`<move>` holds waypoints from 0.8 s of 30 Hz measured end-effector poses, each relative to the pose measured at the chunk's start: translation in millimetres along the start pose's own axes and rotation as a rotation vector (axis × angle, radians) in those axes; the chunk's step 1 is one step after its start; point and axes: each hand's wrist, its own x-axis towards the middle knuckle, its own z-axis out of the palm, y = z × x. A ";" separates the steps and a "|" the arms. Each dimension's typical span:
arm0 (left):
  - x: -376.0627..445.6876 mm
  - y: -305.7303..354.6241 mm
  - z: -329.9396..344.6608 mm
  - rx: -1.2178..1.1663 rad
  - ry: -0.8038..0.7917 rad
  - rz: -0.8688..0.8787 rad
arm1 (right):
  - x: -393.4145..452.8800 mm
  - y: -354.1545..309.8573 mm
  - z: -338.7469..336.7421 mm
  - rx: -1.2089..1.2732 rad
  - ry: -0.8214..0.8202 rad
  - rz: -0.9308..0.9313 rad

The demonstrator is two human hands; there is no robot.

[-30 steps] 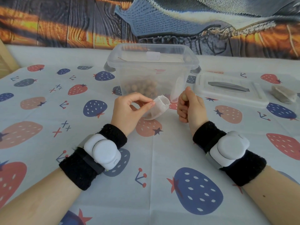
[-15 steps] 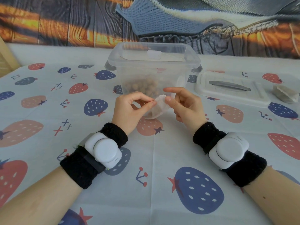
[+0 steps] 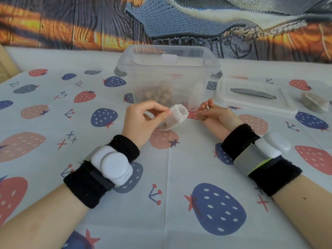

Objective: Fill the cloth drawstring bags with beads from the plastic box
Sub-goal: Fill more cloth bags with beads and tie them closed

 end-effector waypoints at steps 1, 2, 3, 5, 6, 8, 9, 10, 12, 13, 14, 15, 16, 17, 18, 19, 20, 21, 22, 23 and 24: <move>0.1 0.0 -0.4 0.005 -0.001 -0.002 | 1.0 0.2 0.2 0.034 0.000 0.014; 0.1 0.1 -0.2 0.009 -0.001 -0.003 | 0.7 -0.4 0.6 0.065 -0.006 0.028; 0.2 -0.1 -0.2 0.011 -0.001 -0.004 | 0.3 -0.6 1.5 0.090 -0.012 0.042; 0.5 -0.6 -0.5 0.010 -0.001 -0.007 | -1.1 -0.2 2.4 0.138 -0.014 0.072; 0.5 -0.9 -0.3 0.009 -0.002 -0.008 | -2.0 -0.3 2.6 0.166 -0.009 0.088; 0.5 -1.3 -0.3 0.010 -0.006 -0.005 | -4.1 0.2 4.2 0.208 0.009 0.119; 0.3 -1.1 -0.4 0.013 -0.006 -0.004 | -4.4 0.5 4.9 0.222 0.016 0.133; 0.2 -0.7 -0.4 0.015 -0.005 -0.003 | -4.5 0.3 5.0 0.235 0.014 0.144; 0.5 -0.1 -0.5 0.017 -0.003 -0.004 | -4.2 0.8 4.3 0.253 -0.022 0.150; 0.7 -0.2 -0.5 0.016 -0.002 -0.006 | -4.1 0.8 3.9 0.216 -0.046 0.137; 0.7 0.1 -0.8 0.015 -0.002 -0.008 | -4.0 0.9 3.9 0.134 -0.060 0.115; 0.4 0.0 -0.7 0.016 -0.002 -0.009 | -4.4 2.2 4.1 0.027 -0.062 0.091; 0.3 0.3 -0.9 0.018 -0.002 -0.009 | -4.9 3.8 4.8 -0.092 -0.052 0.059; 0.1 0.2 -0.9 0.016 -0.003 -0.010 | -6.1 6.3 5.8 -0.212 -0.031 0.010; 0.1 0.4 -1.1 0.015 -0.004 -0.011 | -8.1 8.7 7.8 -0.329 -0.007 -0.056; 0.0 0.5 -0.8 0.015 -0.006 -0.010 | -10.2 11.0 9.7 -0.430 0.018 -0.134; -0.1 0.5 -1.1 0.018 -0.007 -0.008 | -13.0 13.2 12.3 -0.515 0.037 -0.212; -0.1 0.6 -1.3 0.019 -0.007 -0.005 | -16.1 15.3 14.7 -0.584 0.048 -0.280; -0.2 0.7 -1.5 0.018 -0.008 -0.002 | -19.1 16.9 16.6 -0.642 0.043 -0.335; -0.3 0.6 -1.6 0.018 -0.010 0.001 | -21.8 18.7 18.3 -0.691 0.023 -0.379; -0.4 0.6 -1.4 0.019 -0.014 0.004 | -24.0 20.2 19.0 -0.733 -0.006 -0.421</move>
